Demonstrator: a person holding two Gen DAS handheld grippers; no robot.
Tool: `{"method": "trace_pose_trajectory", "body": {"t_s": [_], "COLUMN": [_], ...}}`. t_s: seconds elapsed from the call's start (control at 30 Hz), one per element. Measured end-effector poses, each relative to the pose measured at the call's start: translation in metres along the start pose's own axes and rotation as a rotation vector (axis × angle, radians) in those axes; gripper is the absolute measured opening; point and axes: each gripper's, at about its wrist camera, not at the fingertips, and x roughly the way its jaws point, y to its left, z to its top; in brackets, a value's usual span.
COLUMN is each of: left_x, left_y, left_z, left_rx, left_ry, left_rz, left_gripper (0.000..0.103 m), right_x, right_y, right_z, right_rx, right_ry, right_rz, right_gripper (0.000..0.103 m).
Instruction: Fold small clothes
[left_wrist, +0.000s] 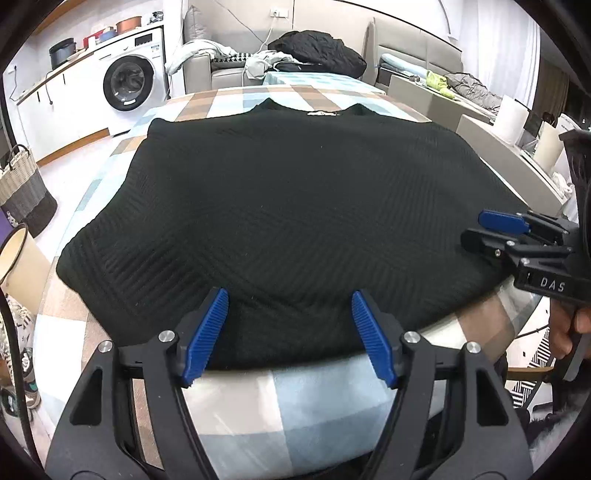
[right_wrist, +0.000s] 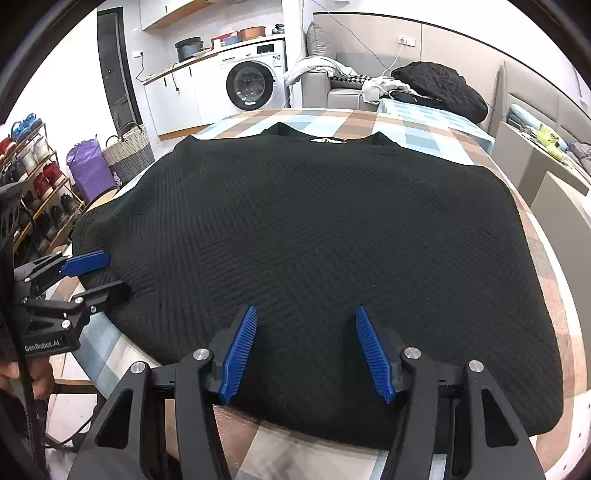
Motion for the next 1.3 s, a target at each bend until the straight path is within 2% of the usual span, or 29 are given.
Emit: {"method": "trace_pose_trajectory", "body": {"t_s": [0.17,0.37,0.5,0.67,0.8,0.93,1.17,1.3], "left_x": [-0.016,-0.032,-0.029,-0.022,-0.017,-0.017,-0.025,-0.012], "left_y": [0.018,0.052,0.073,0.084,0.079,0.075,0.114,0.125], "left_z": [-0.006,-0.021,-0.021,-0.015,-0.007,-0.008,-0.018,-0.006], "left_rx": [-0.036,-0.218,-0.346,-0.417,-0.409,-0.36,-0.462,-0.478], "left_ry": [0.04,0.083,0.037,-0.026,-0.065,-0.036,-0.043,-0.06], "left_rz": [-0.049,-0.154,-0.174,-0.136,-0.053,-0.006,0.044,0.024], "left_gripper": [0.067,0.067,0.068,0.068,0.068,0.068,0.071,0.072], "right_x": [-0.005,-0.01,-0.011,-0.009,-0.008,-0.009,-0.008,-0.006], "right_y": [-0.004,0.0,0.006,0.011,0.014,0.014,0.013,0.016], "right_z": [-0.002,-0.005,-0.008,-0.009,-0.01,-0.011,-0.01,-0.011], "right_rx": [0.038,0.056,0.045,0.033,0.022,0.025,0.031,0.022], "right_ry": [-0.001,-0.012,-0.015,-0.013,-0.012,-0.014,-0.016,-0.017], "right_rz": [0.031,0.064,0.082,0.098,0.112,0.11,0.105,0.101], "right_gripper": [0.058,0.059,0.06,0.06,0.06,0.06,0.06,0.062]}}
